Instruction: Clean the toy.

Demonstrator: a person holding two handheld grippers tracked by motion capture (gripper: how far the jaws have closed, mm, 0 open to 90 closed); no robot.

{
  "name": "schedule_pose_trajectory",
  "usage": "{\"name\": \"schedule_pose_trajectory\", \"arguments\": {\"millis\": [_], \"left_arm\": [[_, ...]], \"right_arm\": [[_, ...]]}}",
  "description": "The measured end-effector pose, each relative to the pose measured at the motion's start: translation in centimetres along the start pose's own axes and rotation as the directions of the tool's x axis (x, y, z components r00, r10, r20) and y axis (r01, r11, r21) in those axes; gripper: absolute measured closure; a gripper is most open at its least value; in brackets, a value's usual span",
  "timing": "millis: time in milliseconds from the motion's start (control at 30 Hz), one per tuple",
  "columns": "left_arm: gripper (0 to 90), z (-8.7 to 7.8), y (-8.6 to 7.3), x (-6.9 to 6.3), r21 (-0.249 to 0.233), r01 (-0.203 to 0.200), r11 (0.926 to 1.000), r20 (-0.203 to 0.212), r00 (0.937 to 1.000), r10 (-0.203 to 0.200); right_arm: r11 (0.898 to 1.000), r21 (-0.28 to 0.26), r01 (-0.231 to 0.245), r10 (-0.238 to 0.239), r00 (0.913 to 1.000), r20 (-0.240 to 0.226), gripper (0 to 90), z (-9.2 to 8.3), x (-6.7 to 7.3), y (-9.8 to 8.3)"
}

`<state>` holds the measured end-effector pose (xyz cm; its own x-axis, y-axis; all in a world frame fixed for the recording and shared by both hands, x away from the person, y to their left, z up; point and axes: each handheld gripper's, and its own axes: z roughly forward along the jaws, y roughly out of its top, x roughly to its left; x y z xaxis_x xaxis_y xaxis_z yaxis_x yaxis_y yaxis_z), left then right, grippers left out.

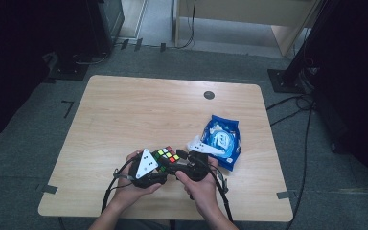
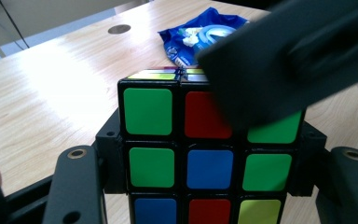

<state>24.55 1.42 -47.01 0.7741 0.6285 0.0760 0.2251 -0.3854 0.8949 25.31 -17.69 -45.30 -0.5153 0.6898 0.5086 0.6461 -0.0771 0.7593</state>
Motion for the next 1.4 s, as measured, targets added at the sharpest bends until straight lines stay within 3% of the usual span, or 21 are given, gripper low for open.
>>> {"name": "schedule_pose_trajectory", "arguments": {"millis": [67,300,467,567,733,900,1033,1200,1300,1400], "left_arm": [[34.2,0.1,0.0,-0.1,0.002,-0.007,1.0000,-0.004,1.0000,0.007],[34.0,0.4,-0.1,-0.4,0.020,-0.014,0.9997,-0.006,0.9999,0.014],[33.4,0.7,-0.2,-0.4,0.042,-0.011,0.9991,-0.003,0.9999,0.012],[33.8,0.6,-0.1,-0.3,0.039,-0.025,0.9989,-0.007,0.9997,0.025],[33.9,0.2,-0.3,1.0,0.040,0.026,0.9989,-0.025,0.9994,-0.025],[33.9,-1.2,-0.3,3.8,0.023,0.117,0.9928,-0.077,0.9903,-0.115],[33.9,-2.0,-0.1,4.9,0.007,0.151,0.9885,-0.087,0.9849,-0.150],[33.9,-2.1,0.3,4.6,-0.016,0.157,0.9875,-0.072,0.9849,-0.157],[33.9,-2.0,0.5,4.1,-0.024,0.161,0.9866,-0.037,0.9861,-0.162],[33.9,-1.8,0.8,3.6,-0.026,0.177,0.9839,-0.035,0.9835,-0.177]], "right_arm": [[1.000,0.005,-0.017,0.017,0.9995,-0.028,33.2,0.0,-0.1,-0.1],[1.000,0.013,0.018,-0.018,0.9997,0.015,34.4,0.0,0.2,-0.2],[0.996,0.039,0.074,-0.077,0.9949,0.066,34.4,0.3,0.6,-0.5],[0.996,0.038,0.085,-0.088,0.9940,0.065,34.2,0.3,0.5,-0.4],[0.996,-0.018,0.088,-0.088,0.9955,0.037,26.5,-0.5,0.2,0.2],[0.992,-0.114,0.061,-0.059,0.9981,0.019,27.4,-2.1,-1.0,0.6],[0.991,-0.093,0.095,-0.093,0.9954,0.020,27.0,-1.4,-1.3,-0.7],[0.989,-0.038,0.141,-0.141,0.9900,0.001,25.2,0.8,-0.8,-2.6],[0.986,-0.047,0.158,-0.158,0.9874,-0.009,24.2,1.7,-0.3,-3.0],[0.986,-0.062,0.158,-0.159,0.9871,-0.019,23.0,2.0,0.3,-3.1]]}}
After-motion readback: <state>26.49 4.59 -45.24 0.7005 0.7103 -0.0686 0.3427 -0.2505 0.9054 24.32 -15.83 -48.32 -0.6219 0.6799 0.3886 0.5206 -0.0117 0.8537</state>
